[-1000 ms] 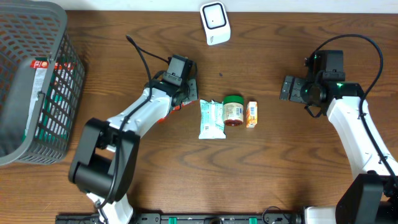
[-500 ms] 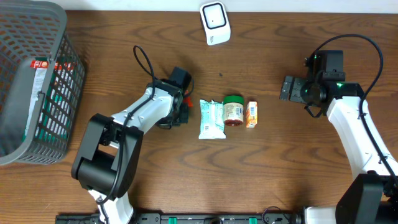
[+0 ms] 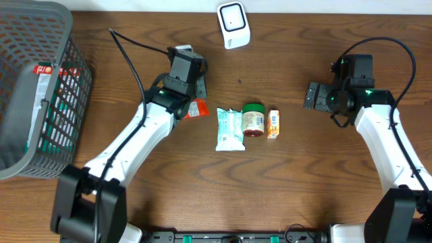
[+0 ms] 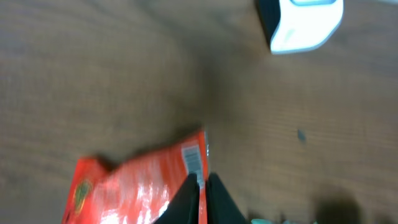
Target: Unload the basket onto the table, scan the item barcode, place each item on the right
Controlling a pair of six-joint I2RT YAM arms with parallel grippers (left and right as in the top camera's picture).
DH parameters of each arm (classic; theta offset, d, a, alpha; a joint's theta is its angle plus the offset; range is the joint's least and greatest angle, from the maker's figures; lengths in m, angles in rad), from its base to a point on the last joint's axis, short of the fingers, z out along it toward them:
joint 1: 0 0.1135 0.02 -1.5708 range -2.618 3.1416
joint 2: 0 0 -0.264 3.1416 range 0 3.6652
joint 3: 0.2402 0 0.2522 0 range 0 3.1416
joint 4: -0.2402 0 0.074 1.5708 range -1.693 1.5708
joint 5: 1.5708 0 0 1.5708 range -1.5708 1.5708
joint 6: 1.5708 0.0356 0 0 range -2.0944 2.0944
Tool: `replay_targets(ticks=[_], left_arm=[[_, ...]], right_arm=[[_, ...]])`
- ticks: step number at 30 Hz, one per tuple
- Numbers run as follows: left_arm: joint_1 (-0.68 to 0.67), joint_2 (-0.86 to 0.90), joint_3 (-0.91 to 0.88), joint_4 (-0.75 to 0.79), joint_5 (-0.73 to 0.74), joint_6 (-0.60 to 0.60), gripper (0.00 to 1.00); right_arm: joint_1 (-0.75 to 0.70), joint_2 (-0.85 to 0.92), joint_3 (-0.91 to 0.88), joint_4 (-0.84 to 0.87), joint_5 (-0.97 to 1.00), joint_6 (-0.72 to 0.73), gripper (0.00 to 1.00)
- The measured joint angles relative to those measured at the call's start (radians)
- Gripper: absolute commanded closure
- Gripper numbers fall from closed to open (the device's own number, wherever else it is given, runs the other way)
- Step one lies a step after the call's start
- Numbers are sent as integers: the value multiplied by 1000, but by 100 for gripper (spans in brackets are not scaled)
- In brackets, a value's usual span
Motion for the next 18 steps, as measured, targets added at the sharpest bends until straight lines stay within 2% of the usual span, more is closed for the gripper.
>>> replay_targets(ticks=[6,12,15,18], left_arm=[[1,169,0,216,-100,-7,92],[12,320,0,312,-128,-7,92],[19,357,0,294,-126,-7,92],[23,343,2,179,-67,-7,92]], right_arm=[[0,0,0,1,0,0,1],[0,0,0,1,0,0,1],[0,0,0,1,0,0,1],[0,0,0,2,0,0,1]])
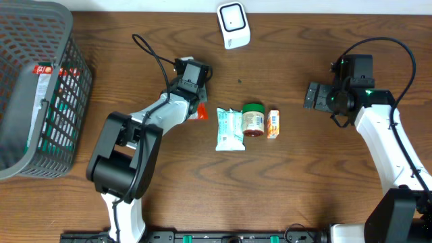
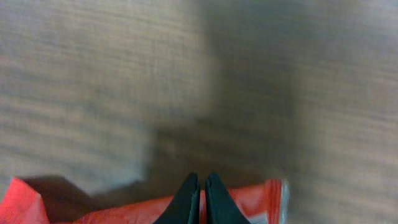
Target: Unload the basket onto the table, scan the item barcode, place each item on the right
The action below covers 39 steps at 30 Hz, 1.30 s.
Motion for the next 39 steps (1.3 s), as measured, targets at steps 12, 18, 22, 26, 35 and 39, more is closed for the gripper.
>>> replay_targets(ticks=[12,18,22,26,35,39], left_arm=[[0,-217,-4,-500,237,0,92],[0,-215,-6,-325,257,4,92],[0,-213,-6,-229,231,-11,92],[0,-191,-6,-210,167,-34,92],[0,-81,-6,-266,170,-48,92],[-1,-101,-6,-416,193,-48,92]], right_arm=[[0,0,0,0,0,0,1],[0,0,0,-1,0,0,1],[0,0,0,0,0,0,1],[0,0,0,-1,0,0,1],[0,0,0,-1,0,0,1],[0,0,0,-1,0,0,1]])
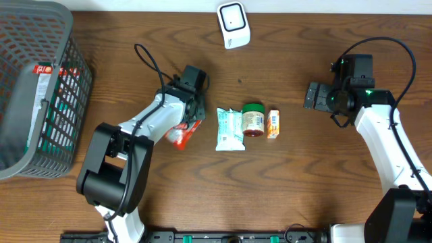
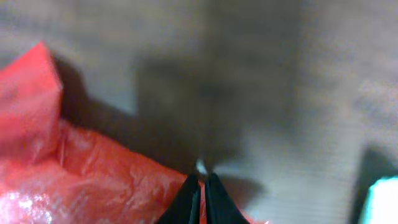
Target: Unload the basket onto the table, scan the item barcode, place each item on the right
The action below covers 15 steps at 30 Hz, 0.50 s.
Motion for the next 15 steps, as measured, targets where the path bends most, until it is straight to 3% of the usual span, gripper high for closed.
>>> replay_targets(ticks=[7,15], left_arm=[[0,-60,2,-283,14,19,92],[26,-175,2,-274,17,45,91]], right_arm=[[0,0,0,0,0,0,1],[0,0,0,0,0,0,1]])
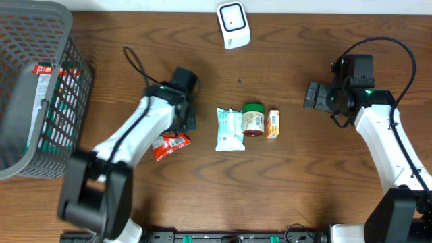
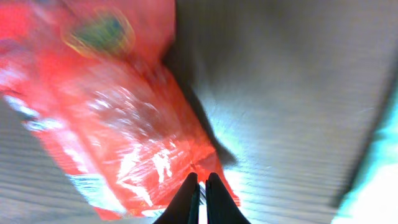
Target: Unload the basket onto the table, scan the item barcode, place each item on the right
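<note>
A red crinkly snack packet (image 2: 118, 124) fills the left of the left wrist view. My left gripper (image 2: 200, 184) is shut on its lower right edge. From overhead the packet (image 1: 170, 144) lies low, left of the row of items, with the left gripper (image 1: 187, 123) at its upper right corner. The white barcode scanner (image 1: 233, 25) stands at the far edge, well away from the packet. My right gripper (image 1: 312, 96) hovers at the right, holding nothing; its jaws are not readable.
A teal packet (image 1: 229, 128), a green-lidded jar (image 1: 254, 119) and a small orange box (image 1: 273, 124) lie in a row at the table's middle. A grey mesh basket (image 1: 34, 88) with goods stands at the left edge.
The red packet has shifted down and left, from under my left wrist to lower on the table. It shows turned in the wrist view. The right arm is unmoved.
My left gripper first pinched the red packet near its barcode, just left of the teal packet, with the scanner in its view. Then the packet stayed there, held lower. Later it sat nearer the table's front, and now further down-left, still pinched.
</note>
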Controlling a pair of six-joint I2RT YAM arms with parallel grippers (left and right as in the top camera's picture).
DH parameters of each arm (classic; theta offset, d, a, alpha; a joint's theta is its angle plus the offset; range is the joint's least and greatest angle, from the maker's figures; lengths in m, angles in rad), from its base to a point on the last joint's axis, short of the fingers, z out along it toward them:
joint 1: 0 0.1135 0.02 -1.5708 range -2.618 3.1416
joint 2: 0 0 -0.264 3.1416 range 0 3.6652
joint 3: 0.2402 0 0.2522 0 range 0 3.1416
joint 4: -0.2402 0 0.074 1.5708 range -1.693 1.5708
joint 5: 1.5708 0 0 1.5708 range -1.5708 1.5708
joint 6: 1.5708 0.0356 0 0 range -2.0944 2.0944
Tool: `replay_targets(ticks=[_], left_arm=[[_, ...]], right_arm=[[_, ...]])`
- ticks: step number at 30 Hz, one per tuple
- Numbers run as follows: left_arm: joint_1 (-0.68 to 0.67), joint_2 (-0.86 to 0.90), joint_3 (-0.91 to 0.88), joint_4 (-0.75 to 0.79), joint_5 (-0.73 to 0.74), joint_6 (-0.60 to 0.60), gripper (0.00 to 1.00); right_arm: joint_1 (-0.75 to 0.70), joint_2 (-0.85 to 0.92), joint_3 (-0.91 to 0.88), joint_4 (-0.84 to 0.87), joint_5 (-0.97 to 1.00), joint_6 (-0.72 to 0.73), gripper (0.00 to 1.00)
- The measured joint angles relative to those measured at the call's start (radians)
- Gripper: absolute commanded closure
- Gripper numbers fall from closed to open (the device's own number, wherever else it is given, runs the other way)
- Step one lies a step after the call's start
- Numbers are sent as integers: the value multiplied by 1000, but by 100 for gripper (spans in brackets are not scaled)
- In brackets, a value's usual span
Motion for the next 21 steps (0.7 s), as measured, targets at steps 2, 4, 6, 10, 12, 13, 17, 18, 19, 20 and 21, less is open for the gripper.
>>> replay_targets(ticks=[2,4,6,10,12,13,17,18,19,20,21], left_arm=[[14,-52,0,21,0,0,91],[25,-82,0,26,-7,0,91],[34,-87,0,25,-27,-9,91],[50,-59,0,46,-61,-27,91],[58,-29,0,68,-70,-37,91],[58,-11,0,71,-74,-41,91],[61,79,0,90,-91,-47,91],[61,99,-1,98,-94,-47,91],[61,114,-2,109,-97,-47,91],[62,124,-3,119,-98,-46,91],[63,126,-4,128,-100,-46,91]], right_arm=[[0,0,0,0,0,0,1],[0,0,0,0,0,0,1],[0,0,0,0,0,0,1],[0,0,0,0,0,0,1],[0,0,0,0,0,0,1],[0,0,0,0,0,0,1],[0,0,0,0,0,0,1],[0,0,0,0,0,0,1],[0,0,0,0,0,0,1],[0,0,0,0,0,0,1],[0,0,0,0,0,0,1]])
